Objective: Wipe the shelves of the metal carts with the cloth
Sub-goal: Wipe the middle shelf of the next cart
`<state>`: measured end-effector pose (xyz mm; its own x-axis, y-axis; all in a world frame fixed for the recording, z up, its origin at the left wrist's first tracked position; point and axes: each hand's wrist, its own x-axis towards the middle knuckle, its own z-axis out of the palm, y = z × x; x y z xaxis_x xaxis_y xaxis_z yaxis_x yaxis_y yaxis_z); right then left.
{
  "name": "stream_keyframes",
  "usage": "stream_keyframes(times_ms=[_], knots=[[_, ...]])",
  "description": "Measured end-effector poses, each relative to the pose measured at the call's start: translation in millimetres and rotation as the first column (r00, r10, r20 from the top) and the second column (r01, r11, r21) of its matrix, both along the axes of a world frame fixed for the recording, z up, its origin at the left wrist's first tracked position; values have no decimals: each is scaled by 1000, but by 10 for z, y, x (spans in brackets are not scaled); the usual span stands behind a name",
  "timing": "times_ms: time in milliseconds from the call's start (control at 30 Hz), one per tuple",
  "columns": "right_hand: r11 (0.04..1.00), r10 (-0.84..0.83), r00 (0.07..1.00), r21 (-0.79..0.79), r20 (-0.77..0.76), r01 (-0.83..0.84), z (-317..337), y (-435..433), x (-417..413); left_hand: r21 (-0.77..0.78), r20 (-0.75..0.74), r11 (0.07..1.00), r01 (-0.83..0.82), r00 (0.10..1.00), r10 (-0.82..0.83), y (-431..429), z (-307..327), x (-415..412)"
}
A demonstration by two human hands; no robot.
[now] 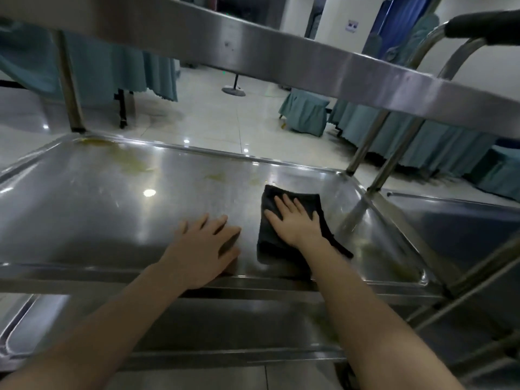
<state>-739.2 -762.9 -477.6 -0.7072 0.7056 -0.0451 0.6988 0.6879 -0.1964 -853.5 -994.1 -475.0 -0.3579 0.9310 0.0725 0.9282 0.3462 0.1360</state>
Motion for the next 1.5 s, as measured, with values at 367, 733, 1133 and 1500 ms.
stream_keyframes(times_ms=[367,733,1133,1500], knots=[[960,273,954,96,-123,-262,-206,-381,1193,10,-8,987,-163,987,163,413,117,583],[990,138,989,-10,-50,-139,-91,610,11,-4,-17,984,-177,984,177,593,91,684],[963,261,964,86,-46,-256,-43,-3,1317,-22,-2,981,-190,982,190,608,91,675],[990,143,990,-2,17,-143,105,543,576,18,-26,987,-162,986,163,657,102,617]])
